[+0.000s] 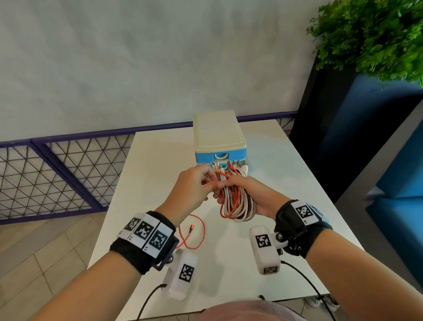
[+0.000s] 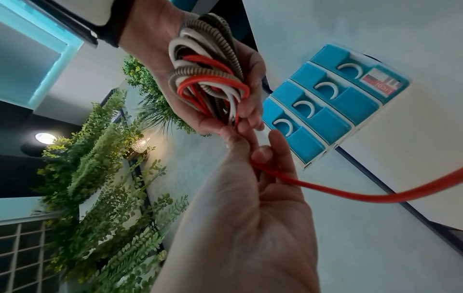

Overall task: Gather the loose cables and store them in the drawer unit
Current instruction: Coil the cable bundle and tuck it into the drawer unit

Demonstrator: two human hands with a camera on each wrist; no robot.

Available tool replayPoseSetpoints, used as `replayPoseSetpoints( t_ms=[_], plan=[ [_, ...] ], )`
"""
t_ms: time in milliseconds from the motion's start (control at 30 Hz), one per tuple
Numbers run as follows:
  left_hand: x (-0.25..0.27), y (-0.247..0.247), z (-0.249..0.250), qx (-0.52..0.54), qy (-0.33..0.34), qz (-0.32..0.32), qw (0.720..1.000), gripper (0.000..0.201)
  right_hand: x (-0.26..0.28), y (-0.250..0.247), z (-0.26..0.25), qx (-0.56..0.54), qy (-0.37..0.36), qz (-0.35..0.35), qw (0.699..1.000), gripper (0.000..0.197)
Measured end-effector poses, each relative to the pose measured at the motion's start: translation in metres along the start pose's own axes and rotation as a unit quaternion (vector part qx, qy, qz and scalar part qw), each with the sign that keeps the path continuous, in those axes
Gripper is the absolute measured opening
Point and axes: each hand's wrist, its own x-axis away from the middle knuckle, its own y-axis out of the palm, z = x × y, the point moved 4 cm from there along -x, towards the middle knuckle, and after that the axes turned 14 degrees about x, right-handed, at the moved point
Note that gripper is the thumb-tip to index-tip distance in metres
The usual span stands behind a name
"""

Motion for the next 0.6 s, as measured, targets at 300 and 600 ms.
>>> replayPoseSetpoints(
  t_ms=[300,600],
  plan=[
    [0.016,-0.012,-0.032,0.315,-0.332,-0.103,0.883,0.032,0.002,-0.034,0.004,0.045,-0.024,0.133,0.990,0.009],
    [0.012,0.030,-0.003,0.468,-0.340,-0.122,0.807,0.014,-0.015,-0.006,0.009,0.002,-0.060,0.093,0.994,0.056]
  ],
)
